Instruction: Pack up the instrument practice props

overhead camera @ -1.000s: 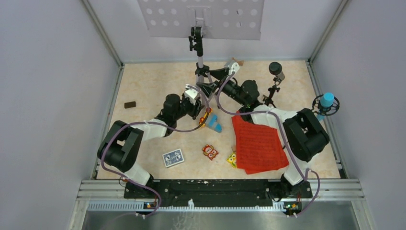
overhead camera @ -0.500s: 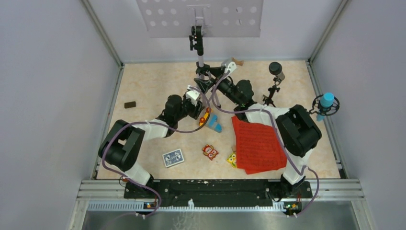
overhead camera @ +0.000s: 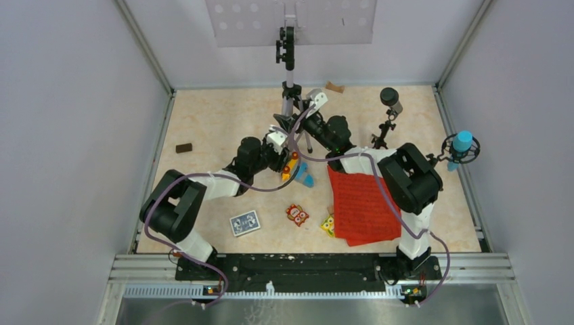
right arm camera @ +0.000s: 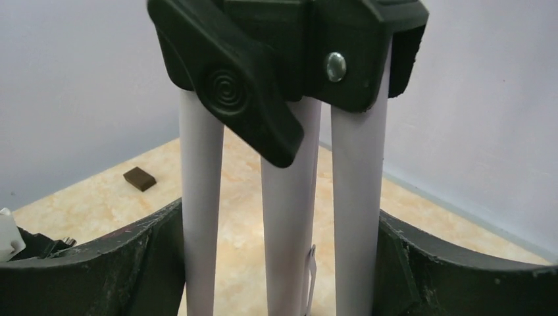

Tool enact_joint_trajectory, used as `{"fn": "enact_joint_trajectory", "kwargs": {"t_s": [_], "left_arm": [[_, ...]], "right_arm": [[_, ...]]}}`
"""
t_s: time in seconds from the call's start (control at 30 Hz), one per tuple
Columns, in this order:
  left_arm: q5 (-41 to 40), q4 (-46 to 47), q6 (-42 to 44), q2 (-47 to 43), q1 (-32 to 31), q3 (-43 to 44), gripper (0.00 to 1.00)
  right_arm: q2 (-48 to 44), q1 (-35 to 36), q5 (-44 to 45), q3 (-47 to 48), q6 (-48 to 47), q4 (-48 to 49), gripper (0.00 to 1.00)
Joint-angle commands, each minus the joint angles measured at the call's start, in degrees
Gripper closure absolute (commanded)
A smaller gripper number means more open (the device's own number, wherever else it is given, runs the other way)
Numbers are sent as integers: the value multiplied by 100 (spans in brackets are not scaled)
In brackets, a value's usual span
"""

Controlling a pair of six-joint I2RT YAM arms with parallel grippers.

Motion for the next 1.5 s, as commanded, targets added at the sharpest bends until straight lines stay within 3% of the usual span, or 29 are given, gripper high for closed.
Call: {"fn": "enact_joint_trajectory", "kwargs": {"t_s": [0.0, 0.1, 0.33, 0.37, 0.4, 0.43, 0.6, 0.8, 1.03, 1.17, 1.47], "left_arm": [[25, 320, 31, 38, -97, 29, 44], [35, 336, 30, 36, -104, 18, 44], [-98, 416, -32, -26, -104, -63, 41], [-172, 457, -72, -65, -104, -105, 23], [-258, 531, -113, -127, -103, -184, 4], [-376, 663, -175, -193, -104, -284, 2], [-941, 1179, -373, -492, -104, -660, 1], [-1396, 1332, -317, -344, -96, -491, 1], [-896, 2167, -68, 291, -95, -110, 1], [-466, 2132, -90, 733, -95, 393, 1], [-498, 2107, -566, 1602, 82, 1075, 5]], "right_arm": [[227, 278, -337, 87, -103, -232, 25], [261, 284, -389, 230, -246, -355, 37], [201, 284, -402, 241, -528, -260, 98], [178, 285, -379, 200, -536, -190, 100], [135, 286, -373, 159, -542, -129, 100], [113, 286, -372, 123, -538, -96, 100], [-50, 263, -315, 75, -275, -59, 100], [-232, 187, -387, 67, 206, -26, 100], [-436, 148, -709, 24, 454, -149, 100], [-515, 112, -834, 32, 509, -177, 100], [-722, 84, -1067, 77, 745, -237, 100]]}}
